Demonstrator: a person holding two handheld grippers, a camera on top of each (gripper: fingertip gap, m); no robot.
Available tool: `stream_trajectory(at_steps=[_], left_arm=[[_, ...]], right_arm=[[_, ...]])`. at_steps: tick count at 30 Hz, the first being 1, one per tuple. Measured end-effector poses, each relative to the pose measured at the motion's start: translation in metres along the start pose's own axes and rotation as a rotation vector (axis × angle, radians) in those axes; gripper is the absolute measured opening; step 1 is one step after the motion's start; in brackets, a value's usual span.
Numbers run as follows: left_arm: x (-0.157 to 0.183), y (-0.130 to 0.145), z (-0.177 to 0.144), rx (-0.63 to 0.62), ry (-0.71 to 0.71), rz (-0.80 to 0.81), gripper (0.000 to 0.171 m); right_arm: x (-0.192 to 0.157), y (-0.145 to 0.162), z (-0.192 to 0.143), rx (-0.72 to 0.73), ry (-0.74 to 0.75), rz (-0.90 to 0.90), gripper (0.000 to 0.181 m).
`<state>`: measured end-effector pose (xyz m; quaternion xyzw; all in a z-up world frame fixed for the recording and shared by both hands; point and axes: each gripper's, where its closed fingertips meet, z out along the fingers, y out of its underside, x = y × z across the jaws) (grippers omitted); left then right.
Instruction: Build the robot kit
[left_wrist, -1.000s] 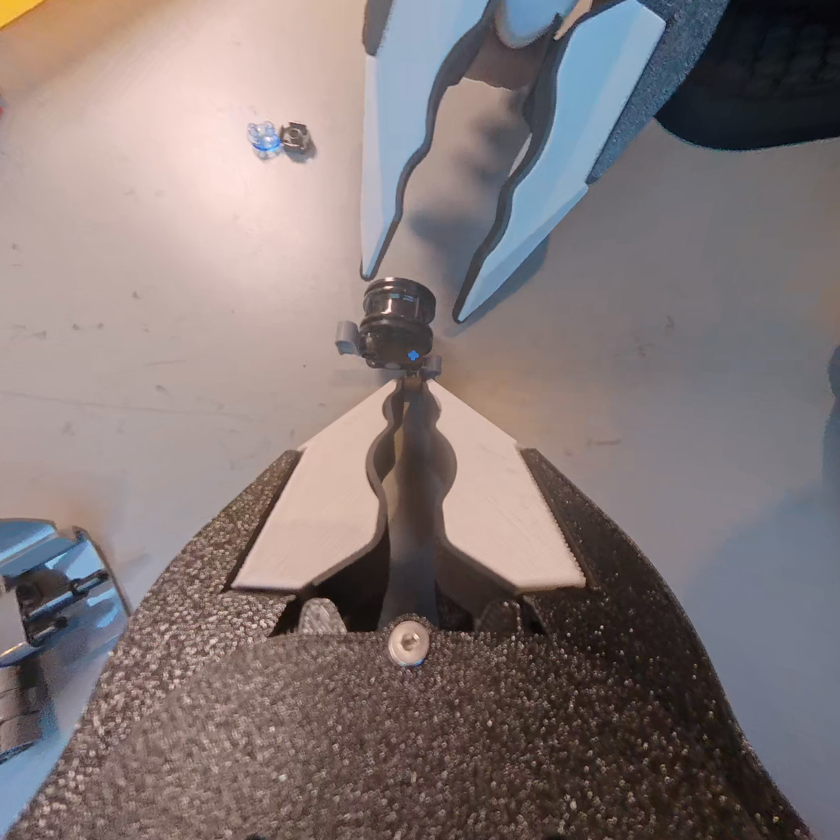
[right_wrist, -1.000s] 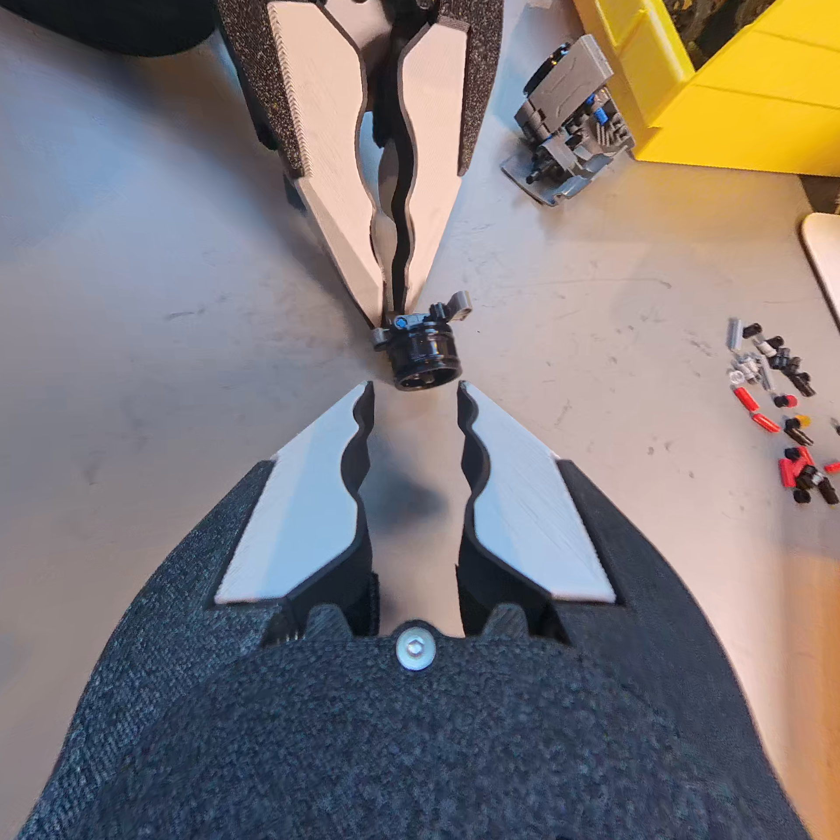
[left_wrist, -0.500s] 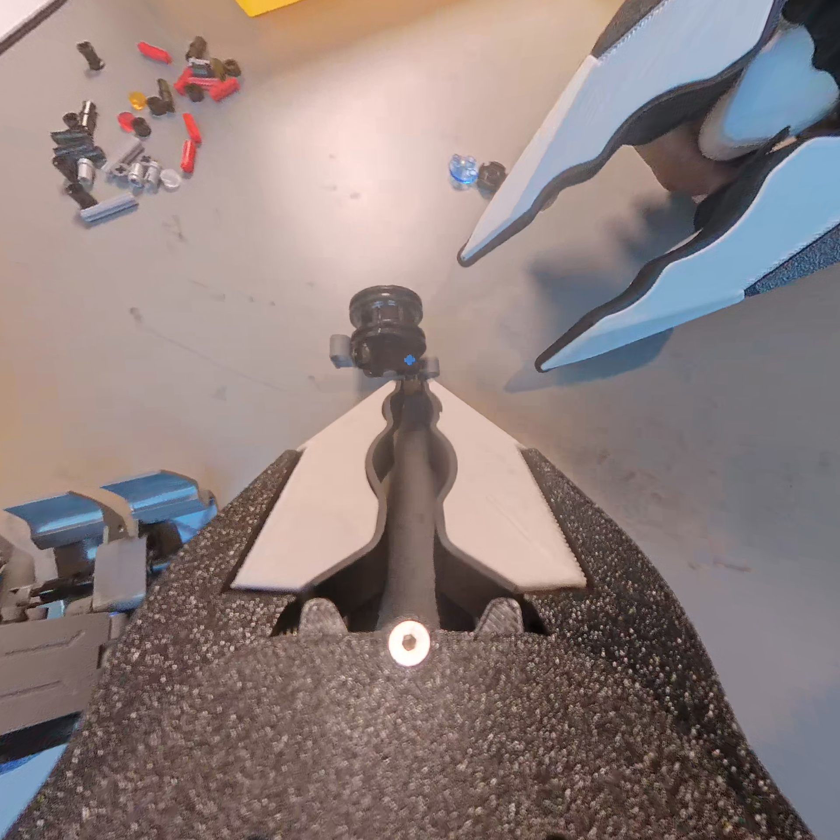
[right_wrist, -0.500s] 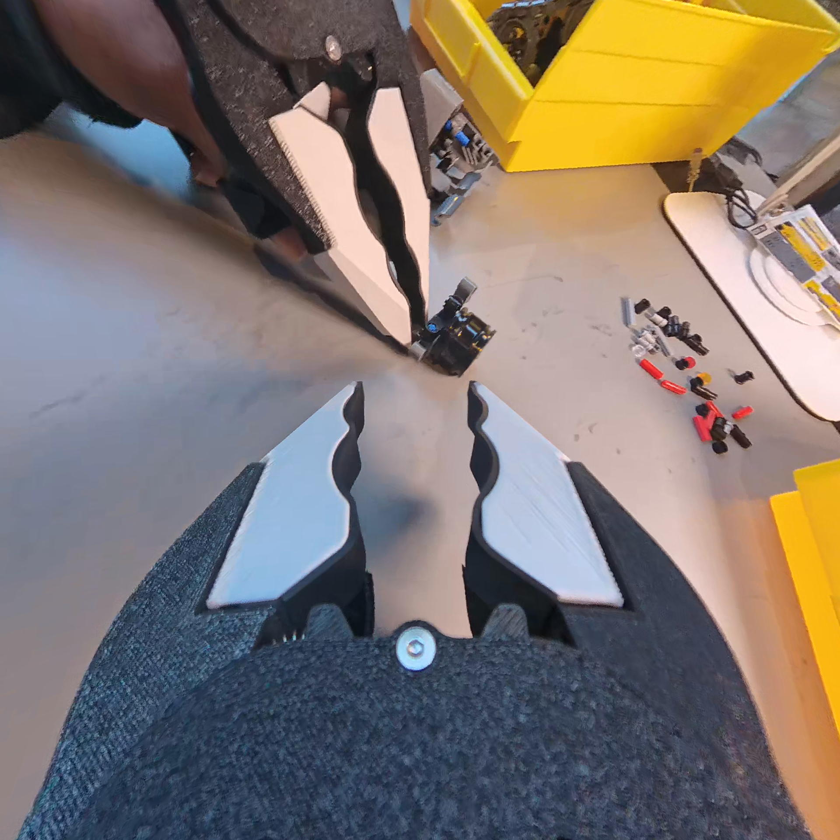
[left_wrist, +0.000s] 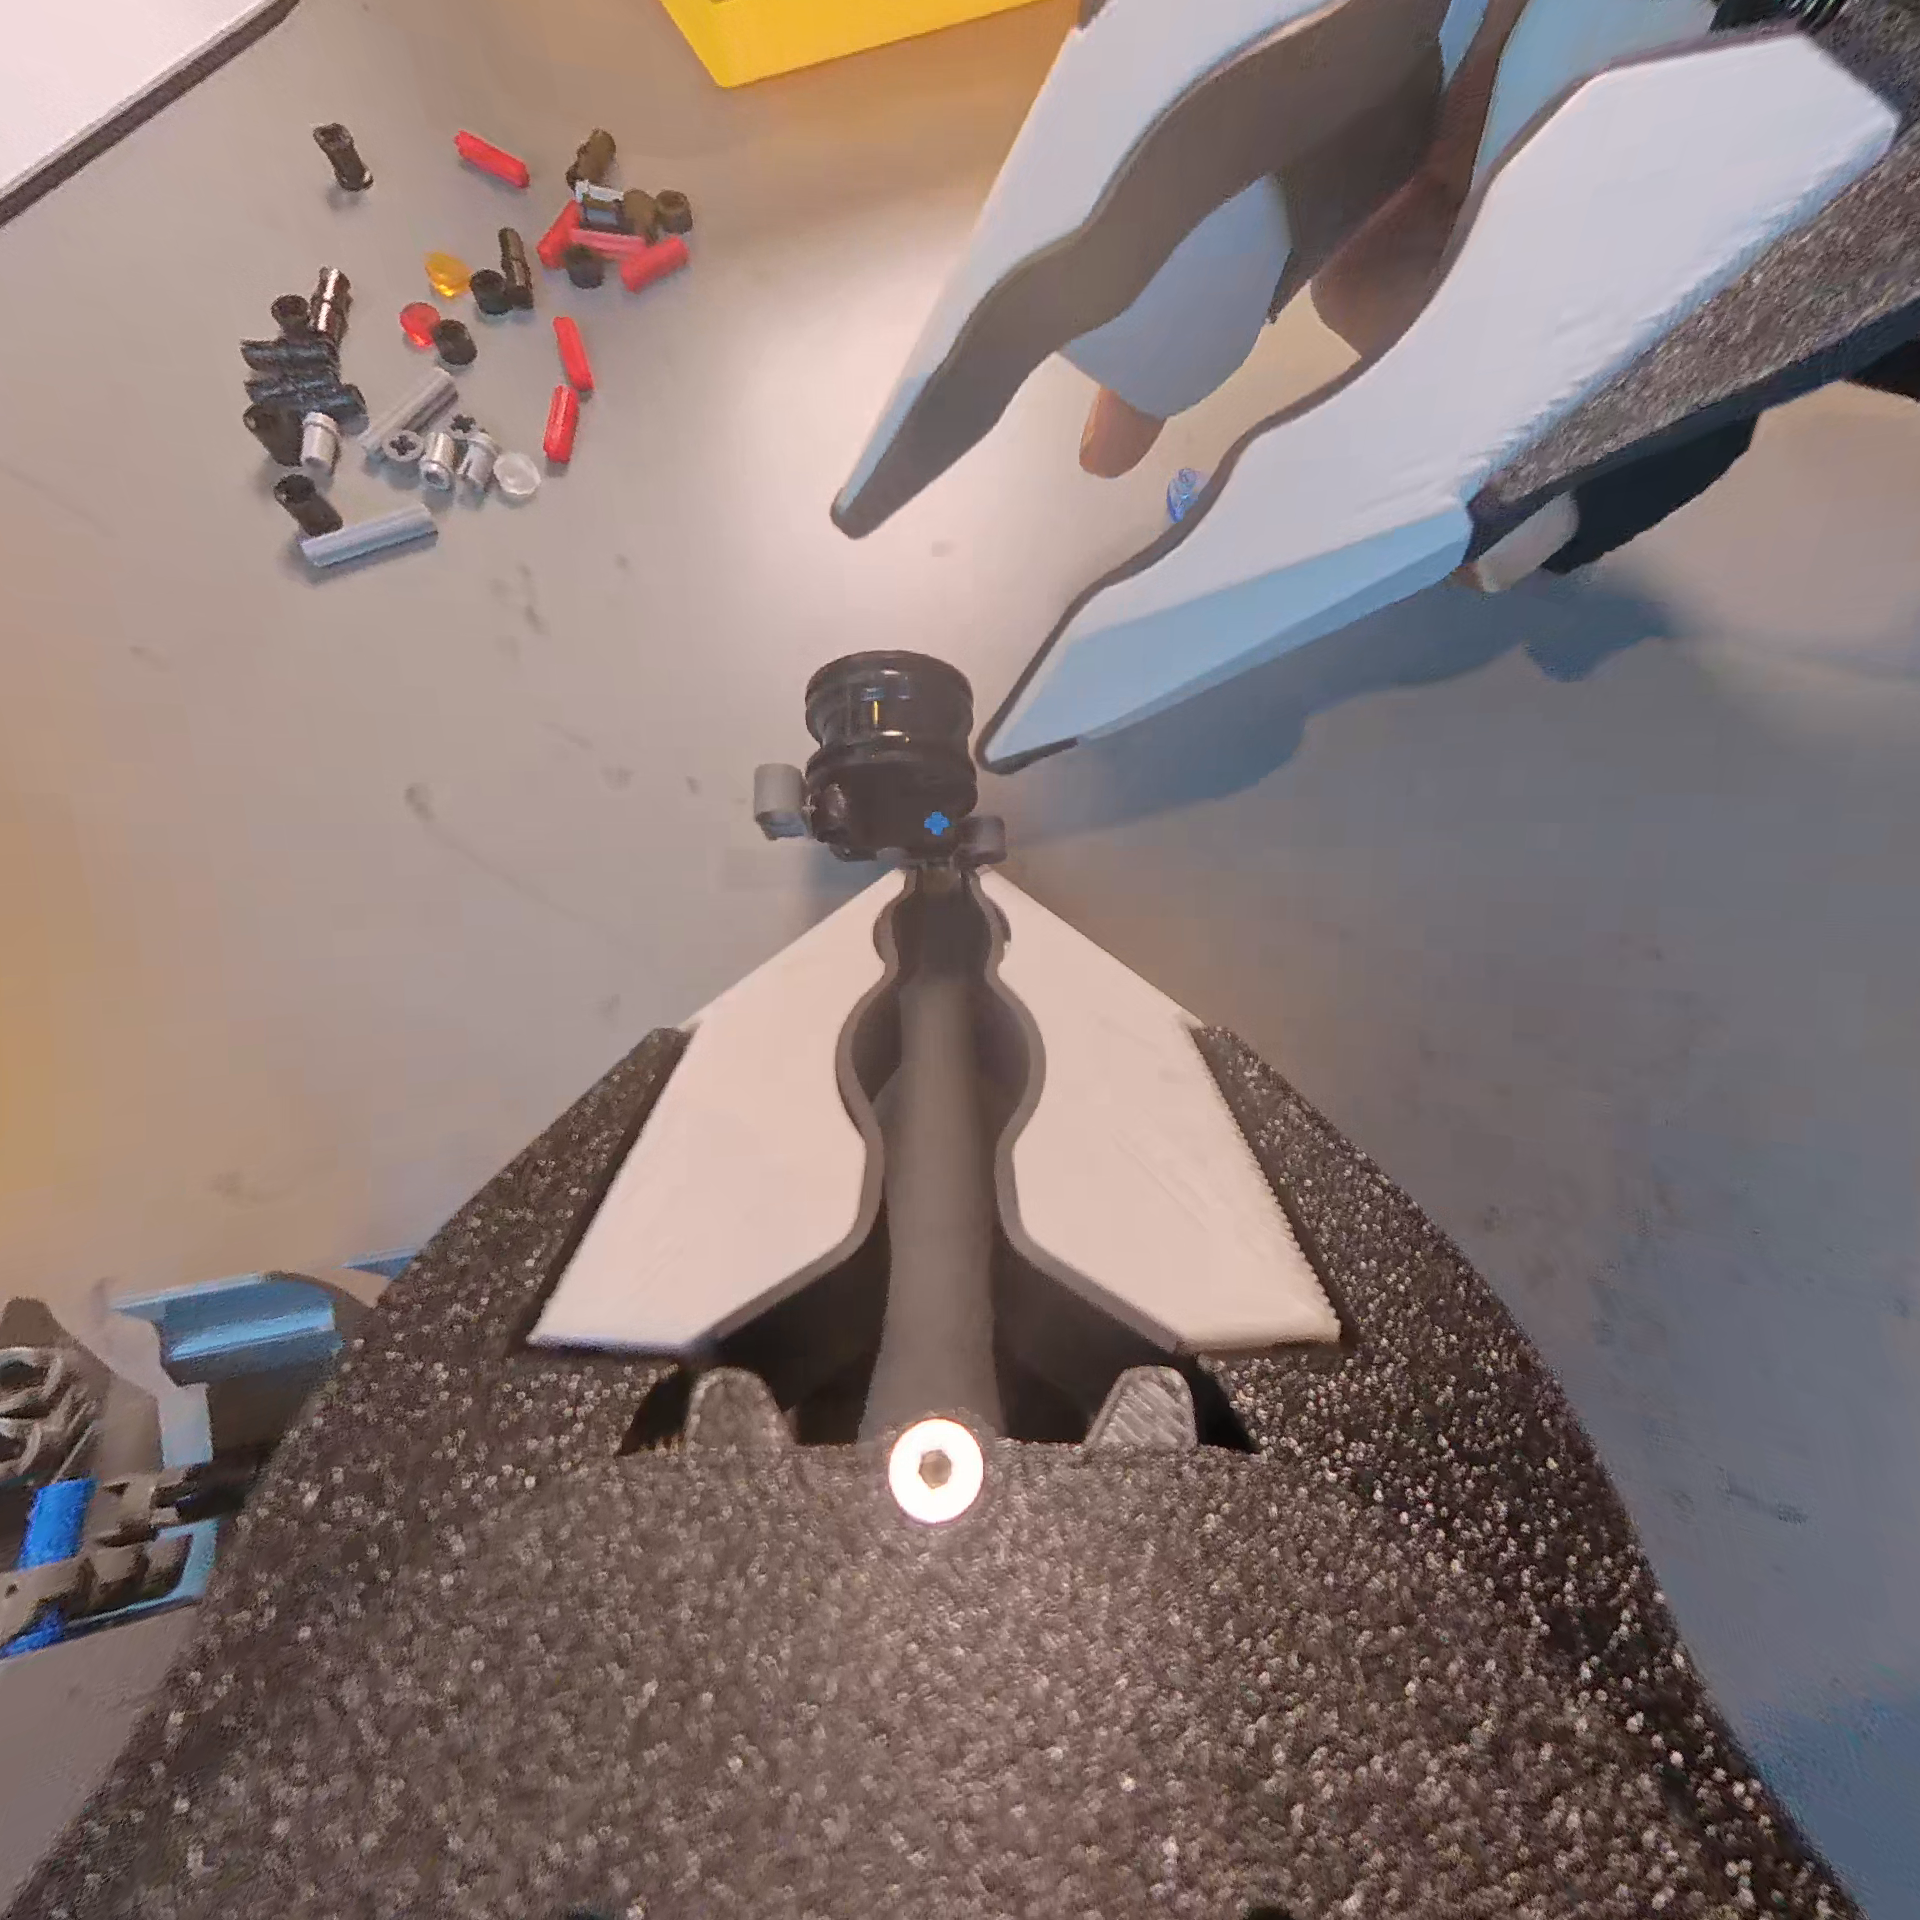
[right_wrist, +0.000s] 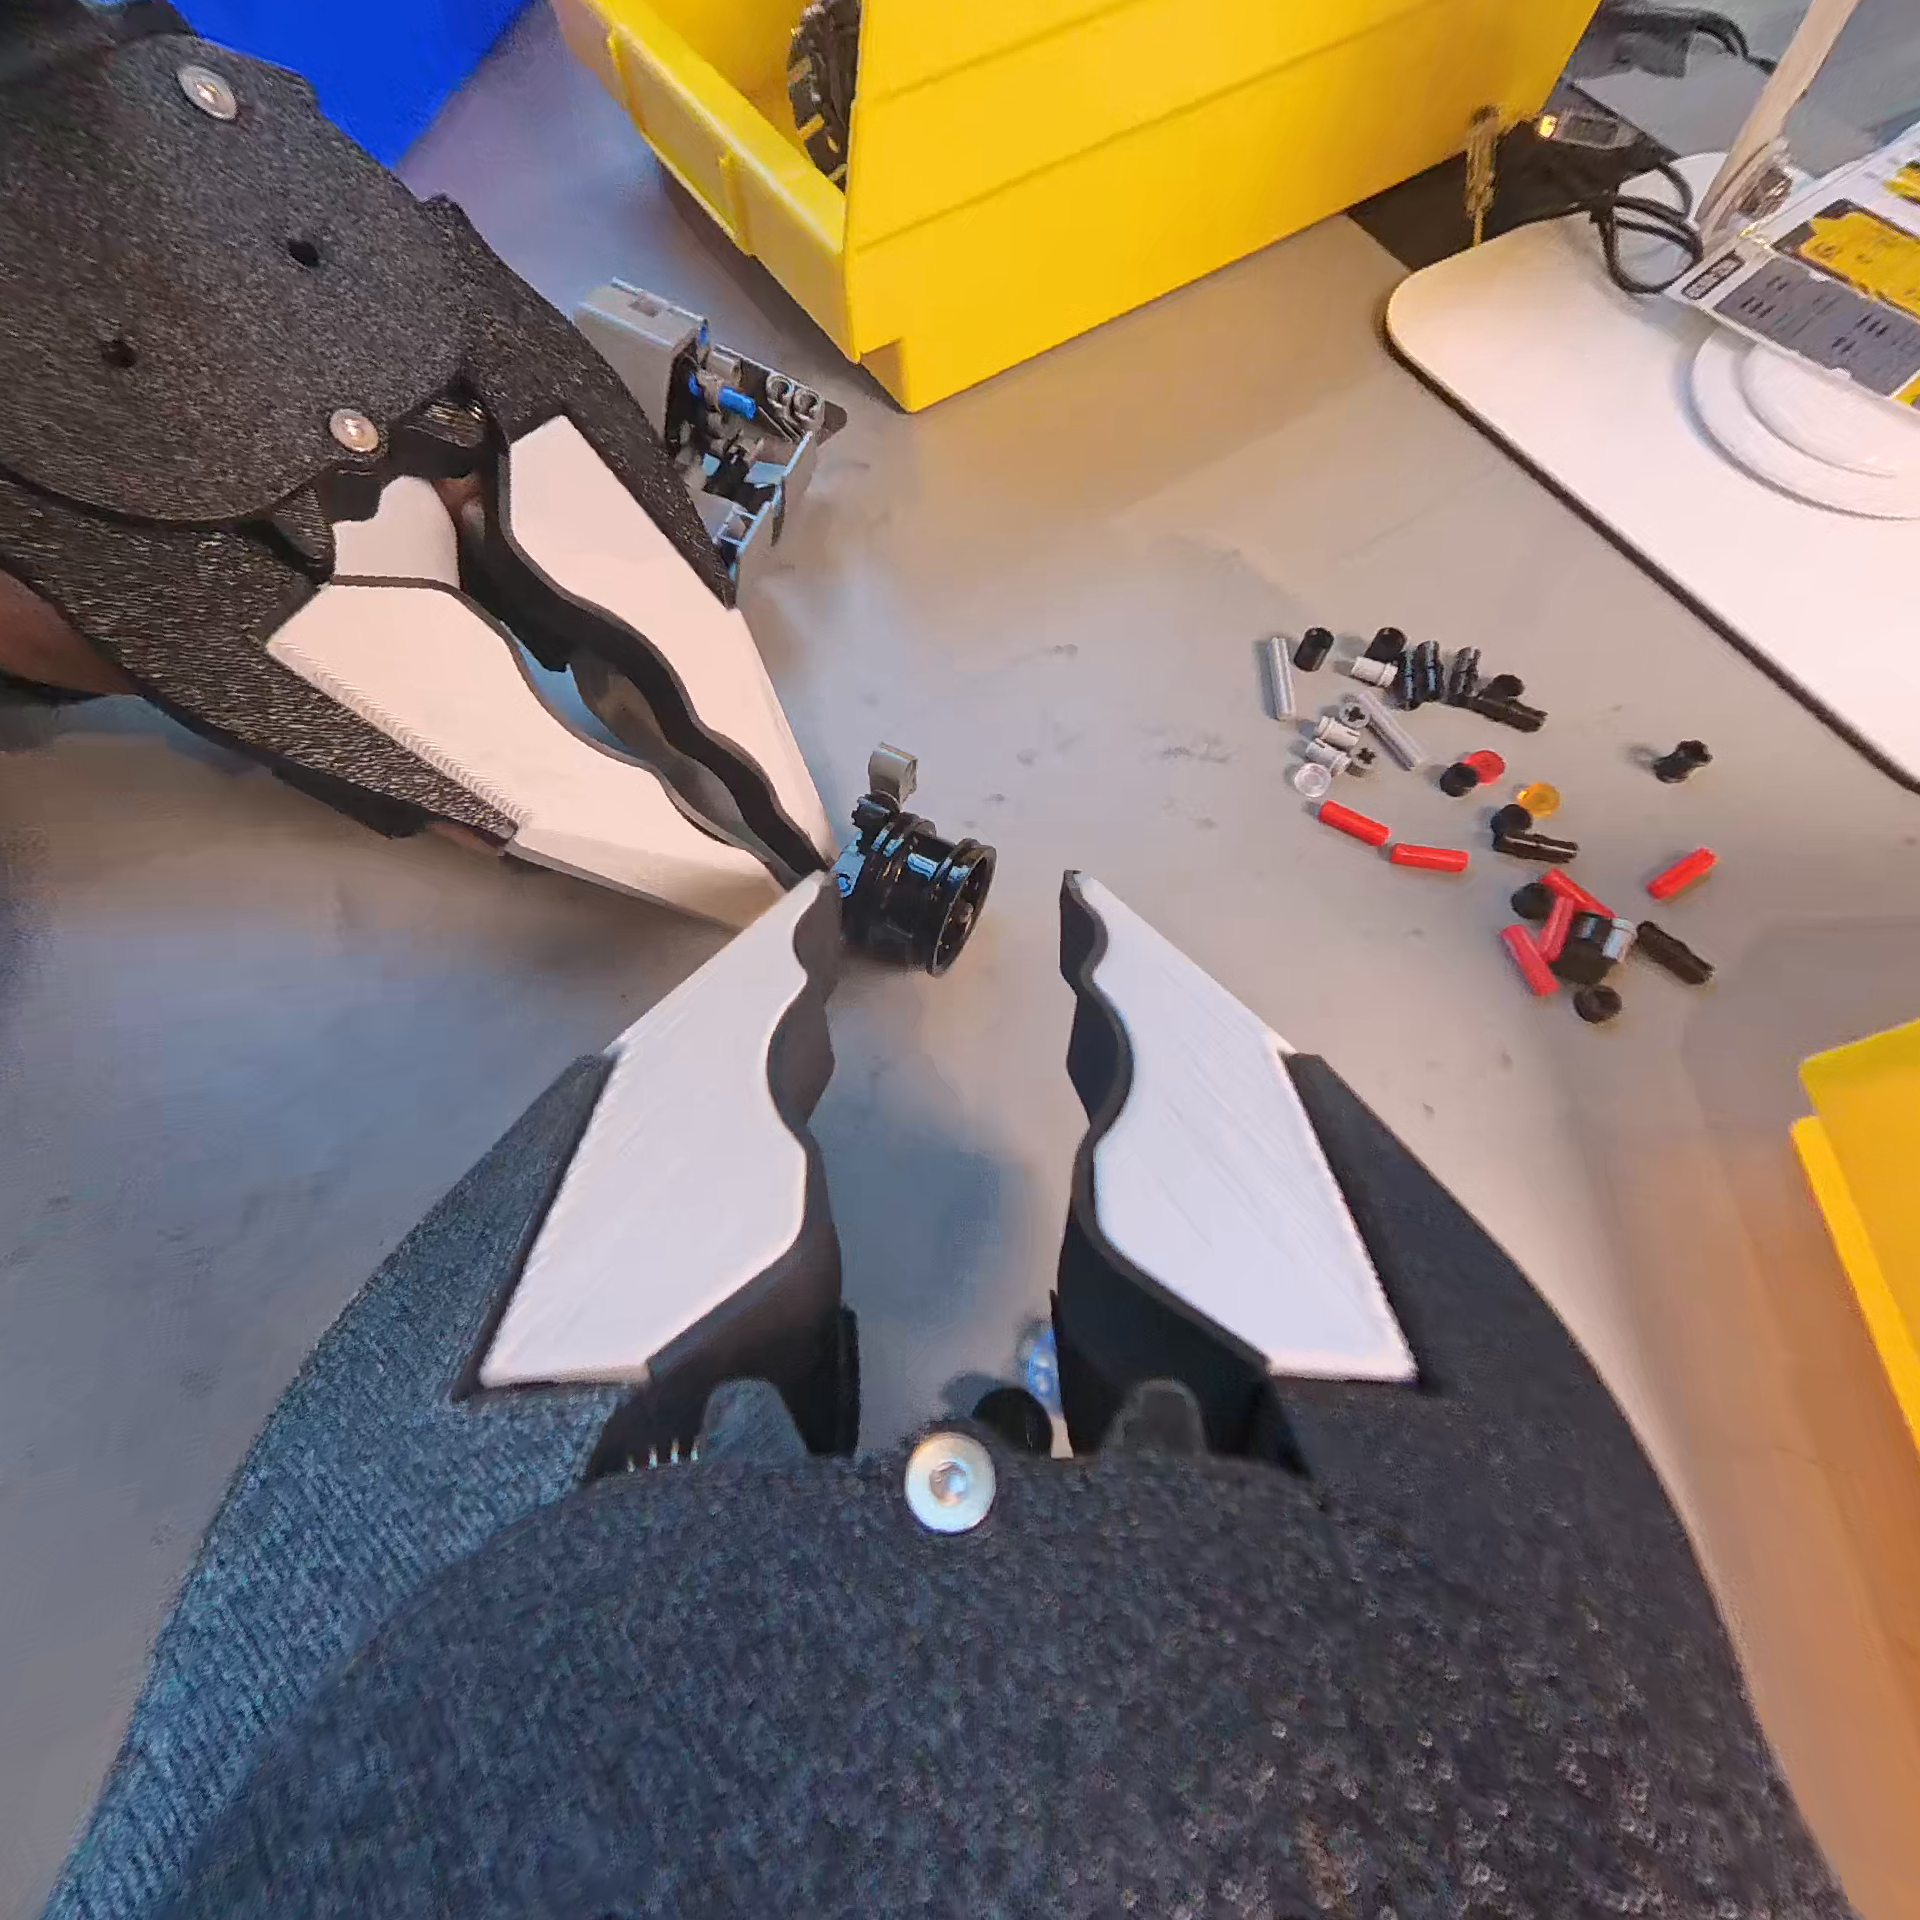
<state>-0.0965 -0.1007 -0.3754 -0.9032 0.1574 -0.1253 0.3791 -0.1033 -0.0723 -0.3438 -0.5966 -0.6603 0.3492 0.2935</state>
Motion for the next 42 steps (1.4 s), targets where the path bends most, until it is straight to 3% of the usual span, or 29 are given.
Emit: stream_trajectory(at_steps=[10, 13, 24, 29, 33, 38, 42], left_arm=[[0.002, -0.001, 0.001, 0.017, 0.008, 0.032, 0.012], [0.004, -0.001, -0.002, 0.026, 0.014, 0.049, 0.023], [0.005, -0.01, -0.03, 0.179, 0.065, 0.038, 0.027], [0.01, -0.024, -0.042, 0.29, 0.097, 0.052, 0.031], [0.01, -0.038, -0.054, 0.401, 0.072, 0.084, 0.047], [0.007, -0.053, -0.07, 0.535, 0.027, 0.089, 0.057], [0.003, -0.059, -0.078, 0.599, 0.02, 0.064, 0.059]], right_arm=[[-0.004, 0.005, 0.016, -0.049, -0.064, 0.021, 0.021], [-0.003, 0.008, 0.016, -0.055, -0.072, 0.025, 0.021], [0.005, 0.004, 0.0, 0.019, -0.139, 0.105, 0.02], [0.018, -0.025, -0.034, 0.182, -0.2, 0.168, 0.02], [0.044, -0.057, -0.075, 0.304, -0.155, 0.181, 0.02], [0.087, -0.1, -0.128, 0.434, -0.067, 0.161, 0.02], [0.129, -0.126, -0.149, 0.457, -0.035, 0.138, 0.02]])
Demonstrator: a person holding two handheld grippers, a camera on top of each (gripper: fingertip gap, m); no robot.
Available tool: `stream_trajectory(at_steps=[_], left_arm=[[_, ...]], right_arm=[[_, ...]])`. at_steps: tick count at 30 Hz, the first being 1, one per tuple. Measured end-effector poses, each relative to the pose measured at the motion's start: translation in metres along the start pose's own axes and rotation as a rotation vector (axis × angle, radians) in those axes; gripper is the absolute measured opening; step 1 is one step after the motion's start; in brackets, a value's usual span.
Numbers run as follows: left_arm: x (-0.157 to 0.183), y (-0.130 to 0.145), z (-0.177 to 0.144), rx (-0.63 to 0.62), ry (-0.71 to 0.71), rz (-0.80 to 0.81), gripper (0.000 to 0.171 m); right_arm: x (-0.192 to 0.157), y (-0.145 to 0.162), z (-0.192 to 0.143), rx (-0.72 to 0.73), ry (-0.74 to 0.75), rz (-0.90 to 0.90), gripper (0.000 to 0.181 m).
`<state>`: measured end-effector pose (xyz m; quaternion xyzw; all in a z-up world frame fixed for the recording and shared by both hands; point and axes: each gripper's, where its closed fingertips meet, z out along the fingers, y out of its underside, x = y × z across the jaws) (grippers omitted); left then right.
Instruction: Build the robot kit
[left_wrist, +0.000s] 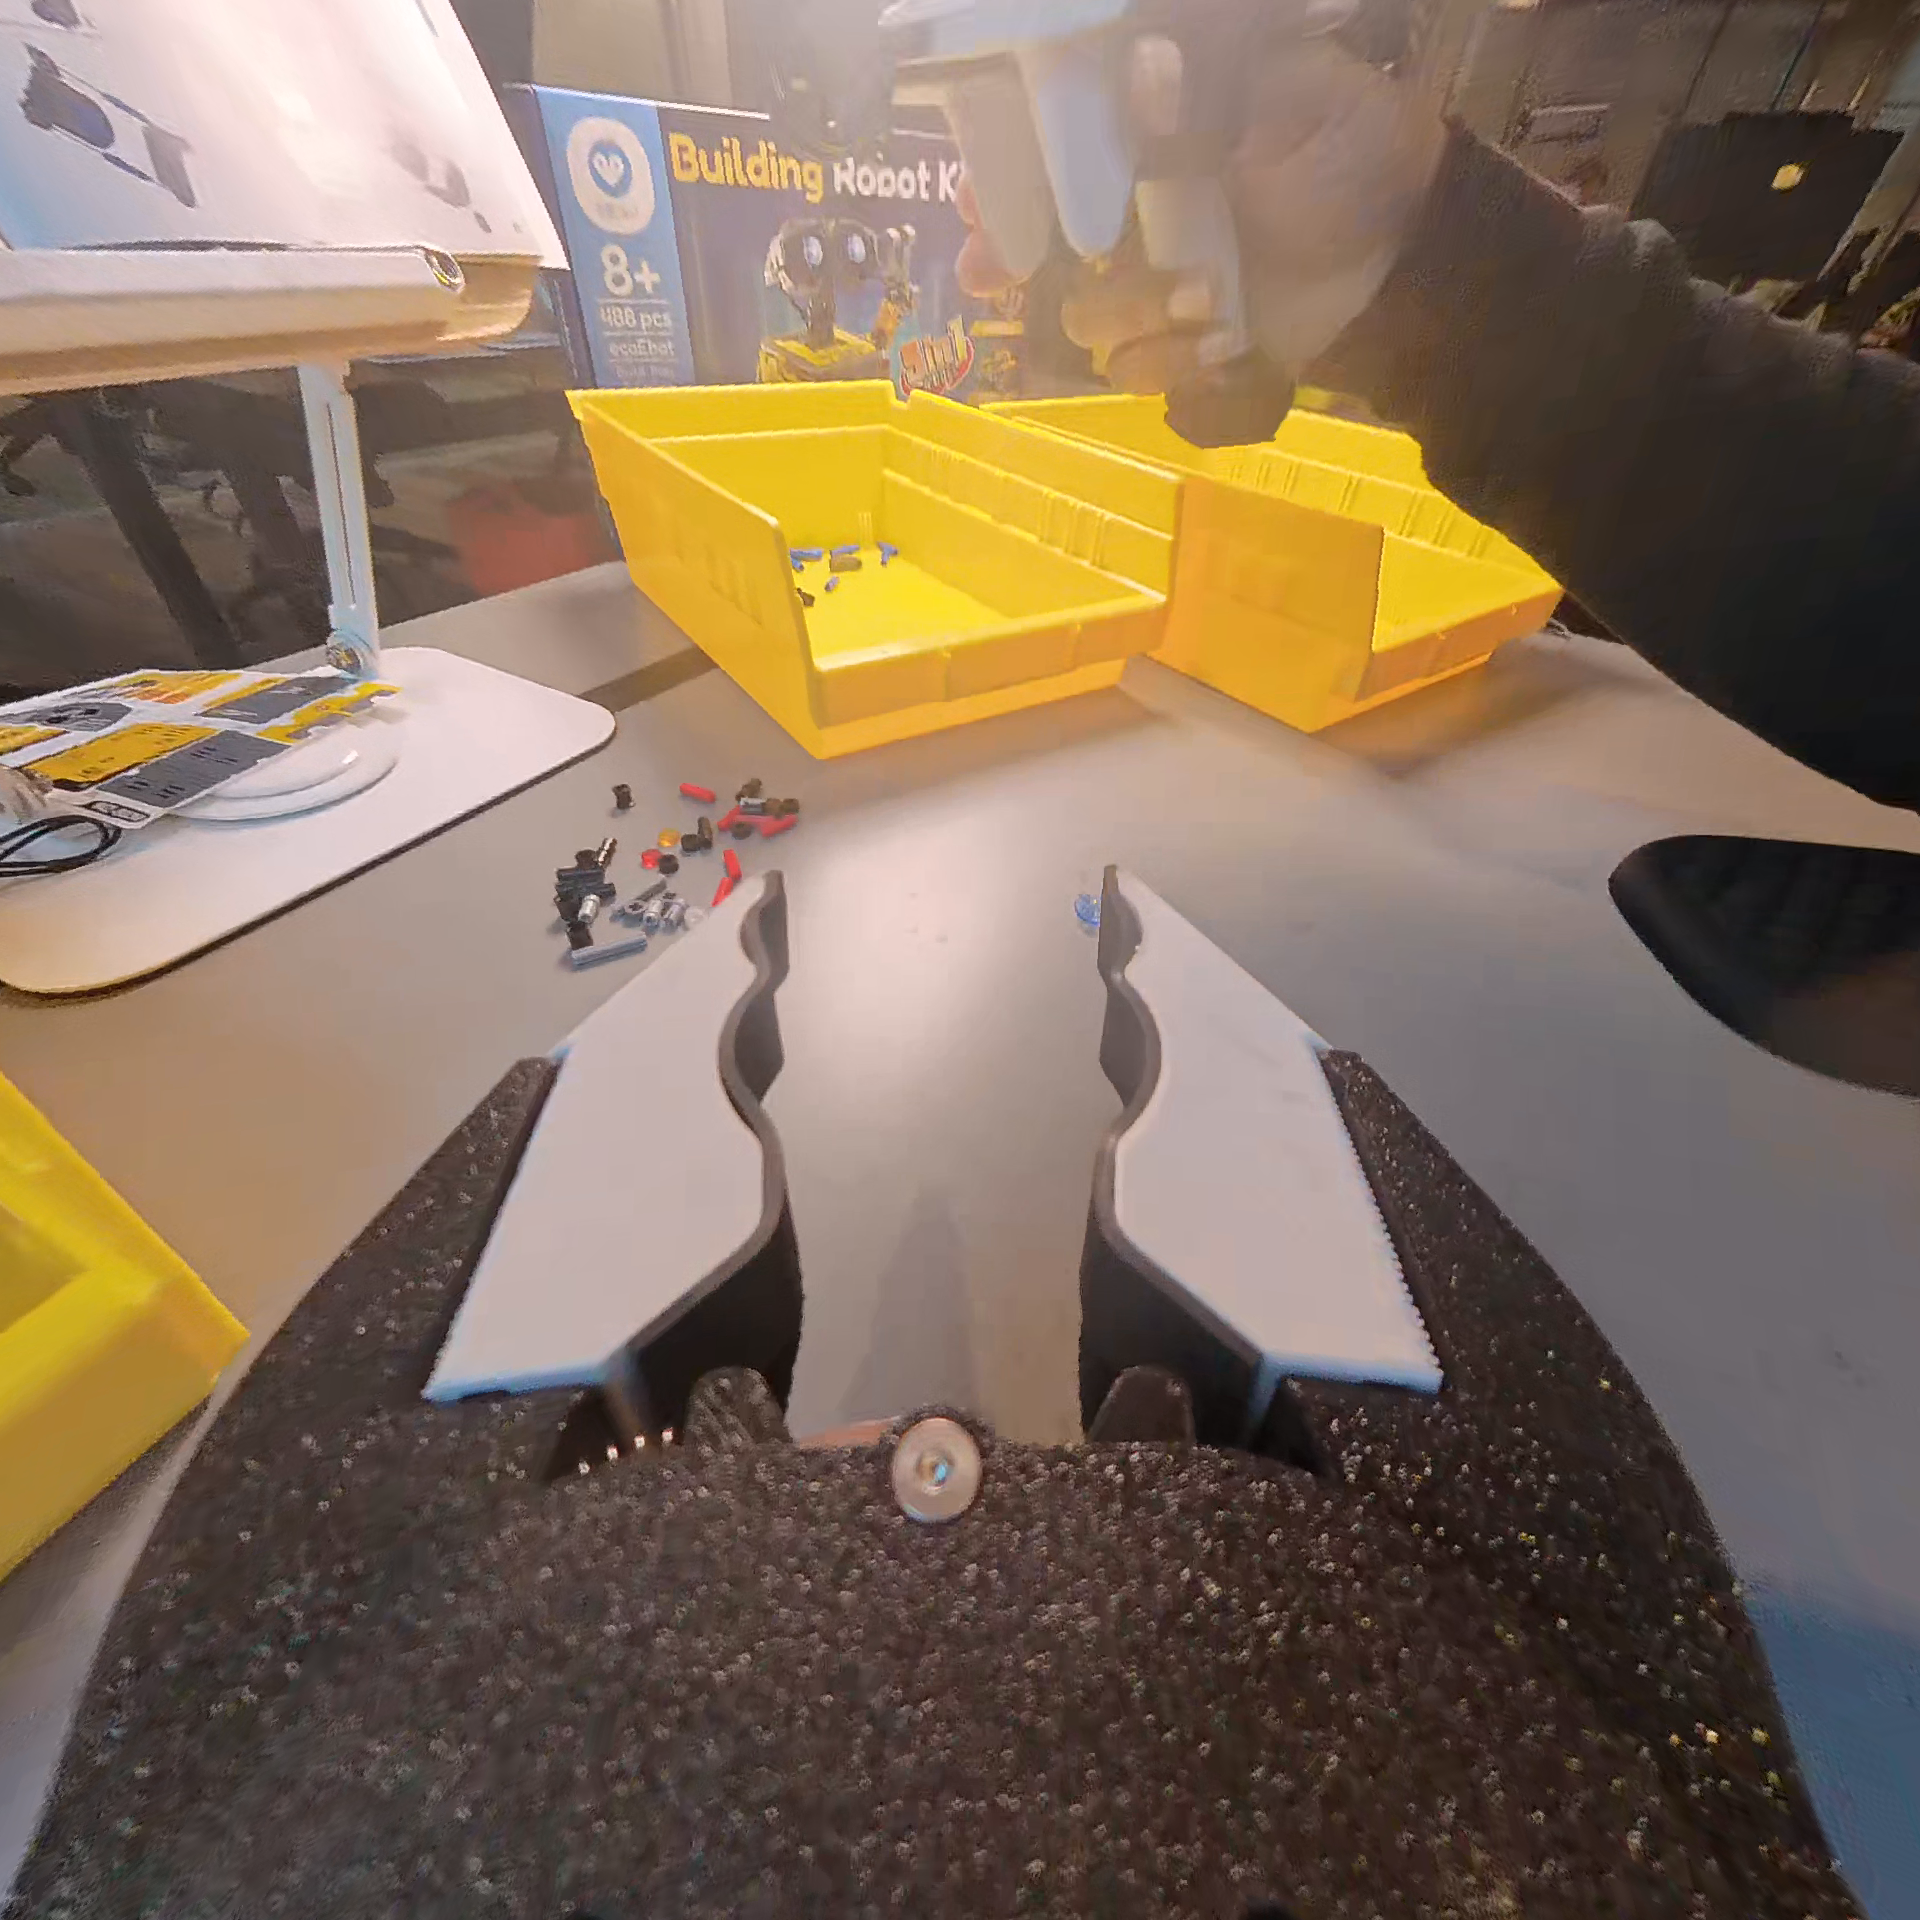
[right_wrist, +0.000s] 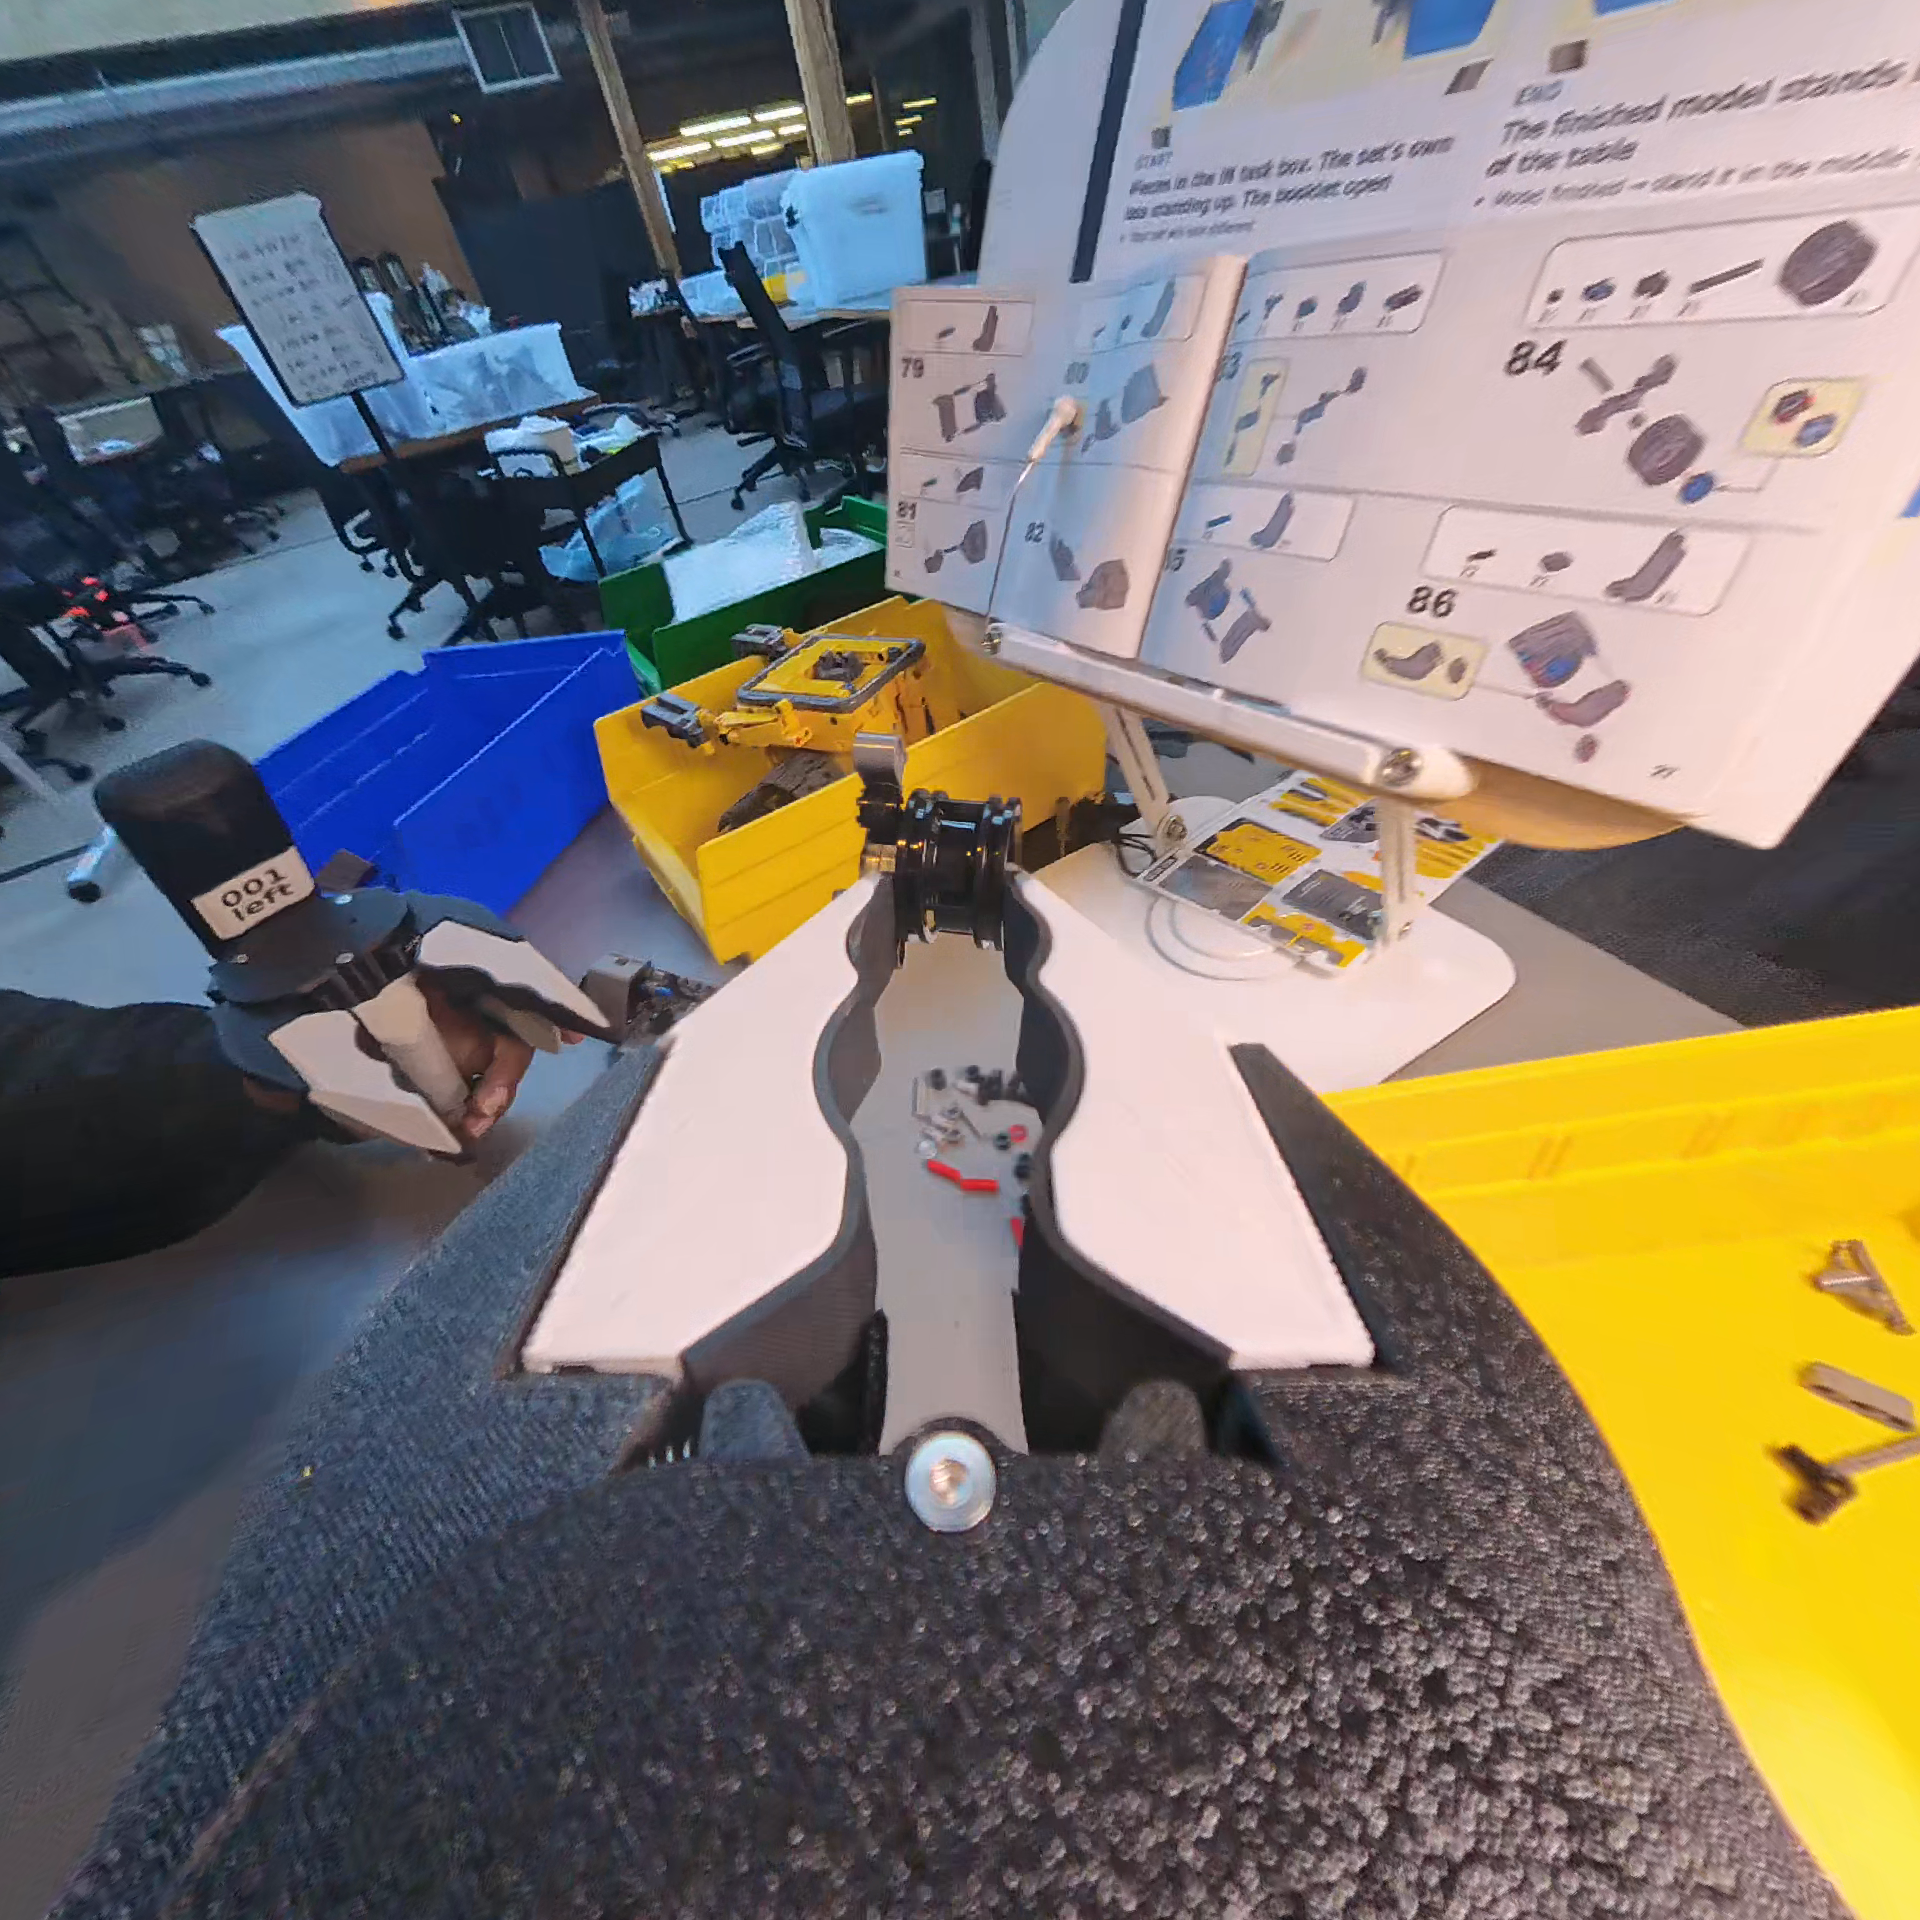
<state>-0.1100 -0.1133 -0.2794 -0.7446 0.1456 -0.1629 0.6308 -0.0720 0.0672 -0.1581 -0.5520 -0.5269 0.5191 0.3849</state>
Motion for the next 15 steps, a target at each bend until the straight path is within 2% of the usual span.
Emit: stream_trajectory(at_steps=[6, 15], left_arm=[[-0.006, 0.0, -0.001, 0.023, -0.018, -0.037, 0.066], [-0.004, 0.002, 0.001, 0.014, -0.007, -0.035, 0.067]], right_arm=[[0.07, -0.037, 0.012, 0.038, 0.06, 0.032, 0.02], [0.142, -0.048, 0.041, 0.091, 0.118, 0.09, 0.02]])
